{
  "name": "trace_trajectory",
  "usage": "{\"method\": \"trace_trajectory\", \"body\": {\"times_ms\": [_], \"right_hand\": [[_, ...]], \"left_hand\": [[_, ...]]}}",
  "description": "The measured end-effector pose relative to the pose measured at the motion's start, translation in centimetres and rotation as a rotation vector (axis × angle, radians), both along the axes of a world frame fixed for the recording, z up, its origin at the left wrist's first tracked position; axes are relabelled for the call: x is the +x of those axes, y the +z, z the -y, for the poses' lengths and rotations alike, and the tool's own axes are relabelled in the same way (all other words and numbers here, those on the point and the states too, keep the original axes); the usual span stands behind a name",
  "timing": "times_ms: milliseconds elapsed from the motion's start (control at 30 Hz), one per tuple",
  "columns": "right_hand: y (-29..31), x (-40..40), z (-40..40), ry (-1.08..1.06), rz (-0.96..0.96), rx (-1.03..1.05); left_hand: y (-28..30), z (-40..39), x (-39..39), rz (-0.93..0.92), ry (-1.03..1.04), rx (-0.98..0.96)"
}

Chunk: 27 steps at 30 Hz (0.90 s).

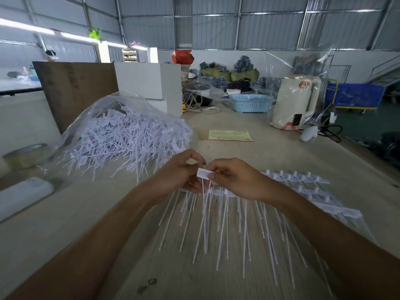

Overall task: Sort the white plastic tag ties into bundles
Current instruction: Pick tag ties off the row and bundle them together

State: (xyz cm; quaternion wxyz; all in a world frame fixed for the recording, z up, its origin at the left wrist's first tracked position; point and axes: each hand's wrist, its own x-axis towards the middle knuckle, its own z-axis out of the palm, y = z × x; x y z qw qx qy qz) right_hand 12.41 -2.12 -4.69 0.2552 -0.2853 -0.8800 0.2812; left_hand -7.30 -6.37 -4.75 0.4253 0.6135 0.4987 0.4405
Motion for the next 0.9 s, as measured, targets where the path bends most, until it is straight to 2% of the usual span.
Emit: {"method": "trace_trajectory", "body": {"times_ms": [133, 267, 433, 567, 700, 767, 900], "right_hand": [[0.2, 0.1, 0.1, 0.019, -0.244, -0.203], [0.2, 0.0, -0.1, -0.034, -0.305, -0.211], [0.0, -0.1, 0.2, -0.030, -0.367, -0.256], [0.4, 0.1, 0.5, -0.064, -0.332, -0.282], [1.2, 1.3, 0.4, -0.034, -0.059, -0.283], [1.2, 1.5, 0.7, 0.008, -0.050, -0.286], [0.8, 1.2, 0.9, -0.009, -0.083, -0.063]], "left_hand": [[0.1, 0.0, 0.0, 0.155, -0.001, -0.043], [0.1, 0.1, 0.4, 0.270, -0.050, -0.091], [-0.4, 0.4, 1.6, 0.216, -0.042, 0.006], [-0.5, 0.7, 2.3, 0.171, 0.043, 0.105], [-0.6, 0.8, 2.3, 0.088, 0.081, 0.206], [-0.6, 0.9, 2.3, 0.071, 0.061, 0.215], [-0.5, 1.0, 2.8, 0.108, 0.092, 0.183]]}}
